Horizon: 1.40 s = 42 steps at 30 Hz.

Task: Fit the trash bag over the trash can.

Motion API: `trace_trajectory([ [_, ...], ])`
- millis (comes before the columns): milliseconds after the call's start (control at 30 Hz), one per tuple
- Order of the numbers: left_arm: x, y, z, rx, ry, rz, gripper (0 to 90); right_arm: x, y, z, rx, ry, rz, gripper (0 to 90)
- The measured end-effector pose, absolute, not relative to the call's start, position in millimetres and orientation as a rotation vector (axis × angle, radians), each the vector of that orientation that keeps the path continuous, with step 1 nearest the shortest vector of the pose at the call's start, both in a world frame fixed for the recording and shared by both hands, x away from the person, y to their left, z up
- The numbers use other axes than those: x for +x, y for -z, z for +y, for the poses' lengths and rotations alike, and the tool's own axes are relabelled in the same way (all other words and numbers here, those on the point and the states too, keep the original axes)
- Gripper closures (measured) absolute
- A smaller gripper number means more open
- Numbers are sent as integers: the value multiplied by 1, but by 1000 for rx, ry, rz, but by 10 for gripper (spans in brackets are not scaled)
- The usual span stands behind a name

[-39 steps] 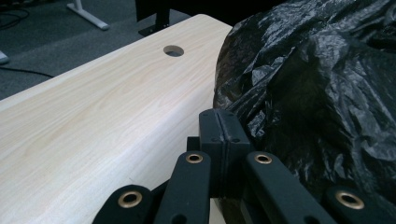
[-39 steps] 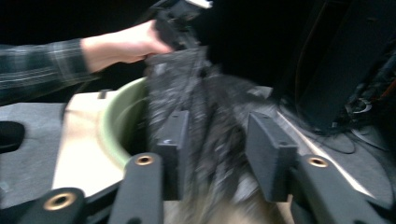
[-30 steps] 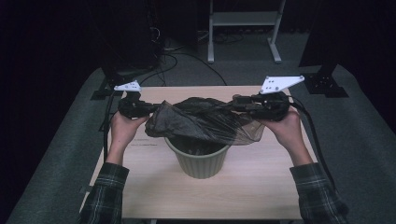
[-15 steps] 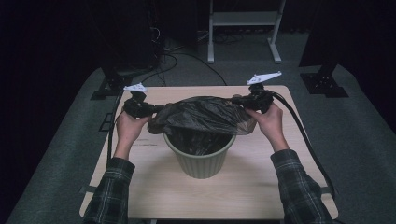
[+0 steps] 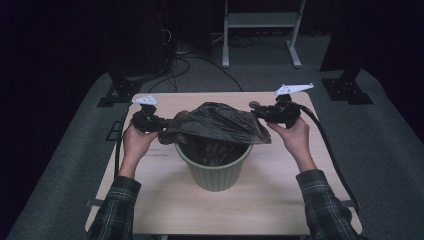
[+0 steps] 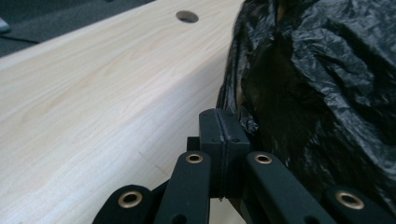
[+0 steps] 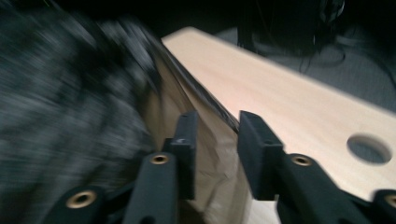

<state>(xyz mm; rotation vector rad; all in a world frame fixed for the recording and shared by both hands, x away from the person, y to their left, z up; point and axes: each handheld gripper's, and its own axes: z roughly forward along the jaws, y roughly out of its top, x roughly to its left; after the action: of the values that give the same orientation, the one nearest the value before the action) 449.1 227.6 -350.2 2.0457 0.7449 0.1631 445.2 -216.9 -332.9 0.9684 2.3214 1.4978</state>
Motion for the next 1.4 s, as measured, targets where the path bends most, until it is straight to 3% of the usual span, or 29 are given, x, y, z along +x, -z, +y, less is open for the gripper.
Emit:
trace_trajectory([
  [267,441,342,228,2037,-172,722,899,394,293,-217,753,-1692,2302,585],
  [600,438,340,228,2038,-178,712,899,365,294,-168,549,-1748,2466,557],
  [733,437,339,229,2035,-178,710,899,363,299,-157,560,-1662,2499,603],
  [933,437,337,231,2015,-166,706,899,362,303,-153,527,-1615,2534,886],
  [1400,420,327,231,1989,-166,653,899,322,308,-147,339,-1784,2608,899],
])
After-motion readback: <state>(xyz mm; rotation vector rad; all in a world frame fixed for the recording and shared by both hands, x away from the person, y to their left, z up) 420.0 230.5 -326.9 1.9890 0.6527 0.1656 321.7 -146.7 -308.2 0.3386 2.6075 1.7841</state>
